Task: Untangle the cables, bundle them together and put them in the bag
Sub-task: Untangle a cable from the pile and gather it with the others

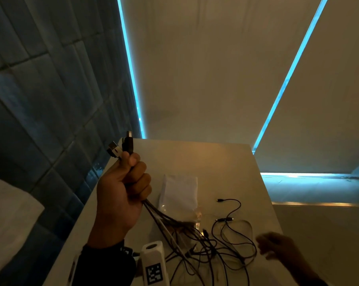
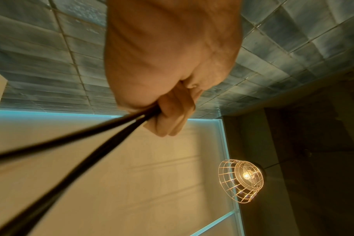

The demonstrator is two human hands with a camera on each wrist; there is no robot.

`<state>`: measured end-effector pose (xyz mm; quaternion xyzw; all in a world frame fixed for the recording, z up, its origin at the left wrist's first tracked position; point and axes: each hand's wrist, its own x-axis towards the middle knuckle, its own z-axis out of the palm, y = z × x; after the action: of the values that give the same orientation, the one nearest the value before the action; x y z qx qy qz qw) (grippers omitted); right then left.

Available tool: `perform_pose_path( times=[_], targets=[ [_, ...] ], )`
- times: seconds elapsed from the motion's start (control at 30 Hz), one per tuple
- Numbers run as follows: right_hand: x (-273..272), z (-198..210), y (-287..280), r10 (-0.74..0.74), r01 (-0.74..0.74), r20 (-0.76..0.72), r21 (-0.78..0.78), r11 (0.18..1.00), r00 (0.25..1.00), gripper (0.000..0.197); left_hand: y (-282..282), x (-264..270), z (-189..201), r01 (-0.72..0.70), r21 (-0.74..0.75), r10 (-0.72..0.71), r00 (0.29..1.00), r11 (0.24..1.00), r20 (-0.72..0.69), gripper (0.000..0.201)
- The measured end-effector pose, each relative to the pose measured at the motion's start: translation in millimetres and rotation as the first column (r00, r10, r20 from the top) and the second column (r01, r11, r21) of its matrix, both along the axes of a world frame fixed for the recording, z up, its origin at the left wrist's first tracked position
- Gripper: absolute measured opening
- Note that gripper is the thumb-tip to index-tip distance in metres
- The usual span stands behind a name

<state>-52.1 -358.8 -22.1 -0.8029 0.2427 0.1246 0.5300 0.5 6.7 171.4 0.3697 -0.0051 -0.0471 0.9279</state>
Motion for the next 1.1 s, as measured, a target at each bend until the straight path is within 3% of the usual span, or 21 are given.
perform_pose_path(
  times=[0.13,0.23,0.3,0.4,0.43,0.53,0.67,0.83,0.97,1.1],
  targets=[
    [48.7,-22.6,61.9,0.288,-0.283,0.015,-0.148,0.948,0.957,0.024,0.2,-1.8,0.4,0.013,0.001,-0.013,1.000,1.000,0.003,0.037],
    [69.3,-49.3,89.8,0.478,-0.495,-0.129,-0.270,0.826,0.869,0.040,1.7,-1.7,-0.2,0.036,-0.002,-0.036,0.999,0.999,-0.003,0.037],
    [73.0,-62.9,104.3,0.518,-0.555,-0.198,-0.304,0.774,0.832,0.049,3.1,-1.8,-0.6,0.048,0.000,-0.048,0.999,0.999,-0.006,0.036],
    [65.5,-59.9,120.0,0.549,-0.607,-0.262,-0.402,0.686,0.794,0.044,5.2,-0.6,-4.0,0.052,0.005,-0.052,0.999,0.999,-0.003,0.035],
    [64.9,-59.6,121.7,0.544,-0.592,-0.244,-0.437,0.678,0.803,0.044,5.7,-0.1,-5.5,0.049,0.015,-0.049,0.999,0.999,0.001,0.034],
    [62.5,-56.6,119.2,0.442,-0.473,-0.169,-0.323,0.820,0.881,0.029,3.8,0.7,-10.2,0.033,0.086,-0.032,0.999,0.996,-0.003,0.031],
    [64.1,-37.3,113.2,0.186,-0.174,0.148,-0.090,0.981,0.971,0.018,-7.0,0.5,-14.6,0.045,0.172,-0.040,0.999,0.984,-0.030,0.026],
    [64.8,17.5,122.4,-0.022,-0.061,0.439,0.174,0.983,0.898,0.015,-28.1,4.4,-23.5,0.055,0.271,-0.045,0.998,0.961,-0.045,0.026],
    [63.0,65.4,135.1,-0.042,-0.174,0.556,0.329,0.928,0.830,0.008,-43.2,5.8,-31.3,0.058,0.422,-0.040,0.998,0.905,-0.052,0.029],
    [56.5,106.3,151.2,-0.042,-0.265,0.672,0.347,0.900,0.740,0.009,-57.1,5.3,-37.7,0.044,0.603,-0.007,0.998,0.797,-0.064,0.019]
  ],
)
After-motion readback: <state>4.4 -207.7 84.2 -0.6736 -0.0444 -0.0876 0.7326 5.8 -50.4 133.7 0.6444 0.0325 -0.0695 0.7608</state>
